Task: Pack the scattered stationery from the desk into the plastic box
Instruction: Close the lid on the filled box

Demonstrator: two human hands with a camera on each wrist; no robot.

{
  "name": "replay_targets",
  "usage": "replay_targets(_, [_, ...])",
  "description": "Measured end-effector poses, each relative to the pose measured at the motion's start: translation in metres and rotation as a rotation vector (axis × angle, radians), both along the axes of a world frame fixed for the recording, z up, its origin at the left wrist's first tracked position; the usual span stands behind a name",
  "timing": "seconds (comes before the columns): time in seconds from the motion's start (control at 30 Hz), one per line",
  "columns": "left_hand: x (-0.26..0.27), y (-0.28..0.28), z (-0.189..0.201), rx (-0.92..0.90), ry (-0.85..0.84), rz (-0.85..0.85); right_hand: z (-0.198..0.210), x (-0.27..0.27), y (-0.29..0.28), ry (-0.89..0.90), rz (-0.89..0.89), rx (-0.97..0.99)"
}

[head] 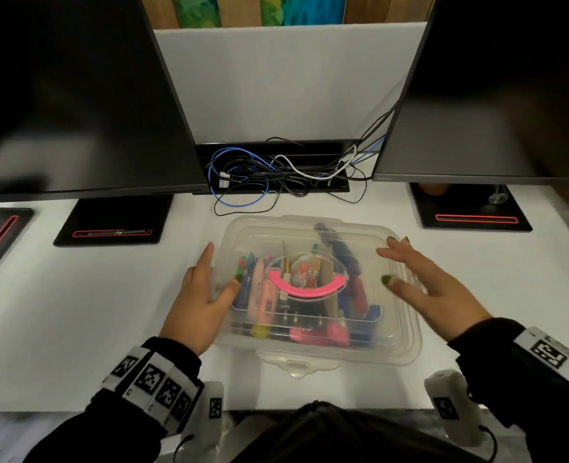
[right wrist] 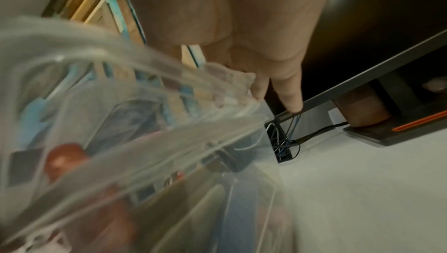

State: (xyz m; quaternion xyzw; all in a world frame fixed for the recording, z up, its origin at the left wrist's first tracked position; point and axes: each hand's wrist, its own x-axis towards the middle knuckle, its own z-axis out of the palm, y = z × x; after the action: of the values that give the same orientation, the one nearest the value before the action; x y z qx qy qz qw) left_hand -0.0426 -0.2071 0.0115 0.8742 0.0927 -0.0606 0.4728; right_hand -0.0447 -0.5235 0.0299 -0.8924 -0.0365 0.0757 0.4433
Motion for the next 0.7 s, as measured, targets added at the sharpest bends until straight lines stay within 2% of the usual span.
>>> replay_targets(0.07, [-0.001,-0.002,0.000,0.026,-0.002,0.005,-0.005,-0.004,0.007,0.002,0.067,-0.131])
replay_targets(0.23, [0.003,0.005,0.001,0.004,-0.019,0.034,-0.012,-0.003,0.013,0.031,0.126,-0.293])
replay_targets(0.33, [0.006,0.008,-0.001,0.004,0.003,0.030,-0.015,0.002,0.015,0.041,0.135,-0.293])
replay_targets(0.53, [0.002,0.010,-0.011,-0.045,0.038,0.032,-0.009,0.003,0.021,0.070,0.039,-0.284])
replay_targets(0.7, [0.005,0.009,0.001,-0.078,-0.003,0.055,-0.006,0.002,0.025,0.105,0.021,-0.267])
